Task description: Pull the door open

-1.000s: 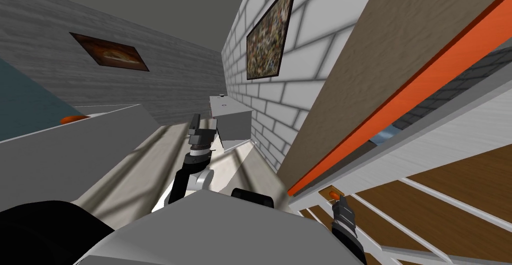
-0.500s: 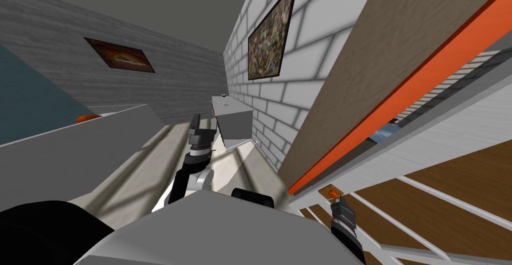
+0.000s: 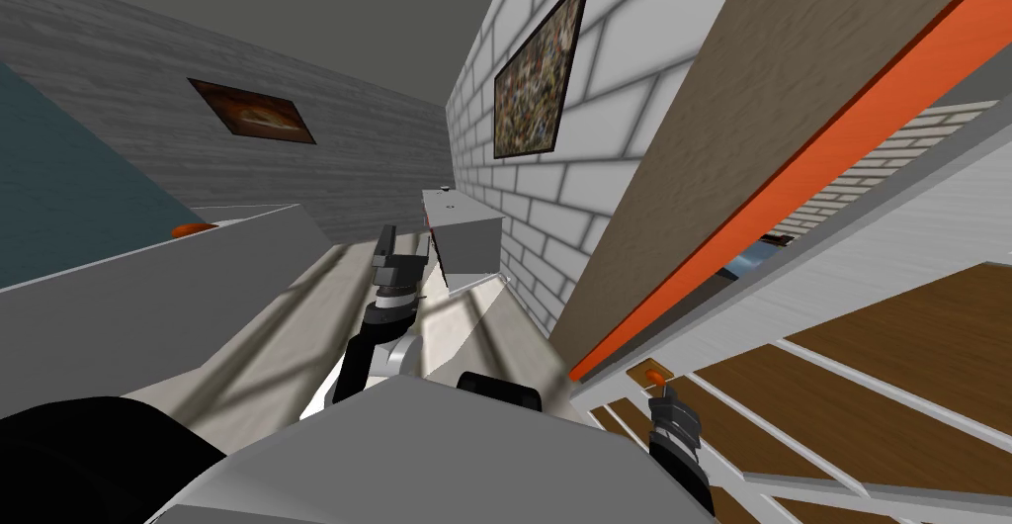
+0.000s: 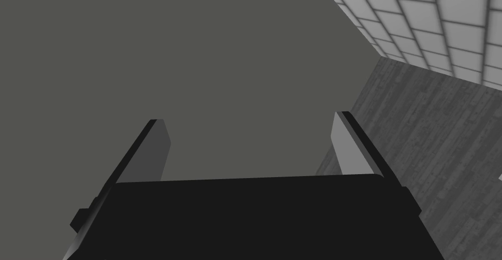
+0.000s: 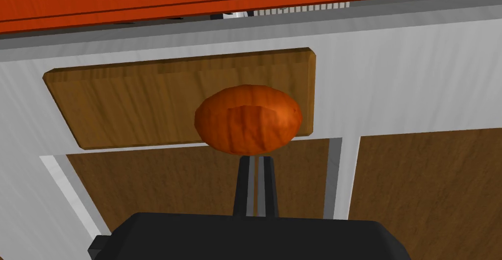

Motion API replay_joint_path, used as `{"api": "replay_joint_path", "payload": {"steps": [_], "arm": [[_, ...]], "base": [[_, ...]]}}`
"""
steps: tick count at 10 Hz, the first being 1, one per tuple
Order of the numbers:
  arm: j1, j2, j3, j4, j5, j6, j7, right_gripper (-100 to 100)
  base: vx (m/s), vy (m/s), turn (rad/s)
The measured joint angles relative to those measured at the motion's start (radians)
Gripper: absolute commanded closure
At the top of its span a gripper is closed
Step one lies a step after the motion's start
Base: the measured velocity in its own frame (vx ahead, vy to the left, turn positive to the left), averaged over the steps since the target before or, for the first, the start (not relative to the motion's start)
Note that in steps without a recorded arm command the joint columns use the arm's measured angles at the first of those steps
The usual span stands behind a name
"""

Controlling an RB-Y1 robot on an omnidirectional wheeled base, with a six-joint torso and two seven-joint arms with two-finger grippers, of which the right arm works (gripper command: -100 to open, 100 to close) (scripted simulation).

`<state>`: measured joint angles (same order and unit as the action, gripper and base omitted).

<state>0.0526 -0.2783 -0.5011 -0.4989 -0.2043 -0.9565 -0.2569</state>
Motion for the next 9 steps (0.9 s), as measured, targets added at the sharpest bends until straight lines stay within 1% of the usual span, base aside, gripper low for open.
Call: {"api": "replay_joint_path", "payload": {"steps": [1,2,3,5,6,8,9], "arm": [[-0.001,0.005,0.003,-0.009,-0.008,0.002,-0.025,-100],[-0.011,0.007,0.006,-0.003,-0.018,0.002,-0.054,-100],[-0.017,0.014,0.01,-0.005,-0.028,0.003,-0.083,-100],[-0.025,0.019,0.014,-0.003,-0.041,0.003,-0.129,-100],[-0.035,0.024,0.018,0.006,-0.052,-0.002,-0.159,-100],[-0.048,0.028,0.023,0.01,-0.067,-0.002,-0.208,-100],[-0.06,0.031,0.027,0.02,-0.08,-0.005,-0.24,-100]], "base": [[-0.098,0.0,0.036],[-0.085,-0.001,0.036],[-0.059,0.003,0.012],[-0.068,0.001,0.037],[-0.054,-0.007,0.013],[-0.061,-0.007,0.039],[-0.058,-0.006,0.02]]}}
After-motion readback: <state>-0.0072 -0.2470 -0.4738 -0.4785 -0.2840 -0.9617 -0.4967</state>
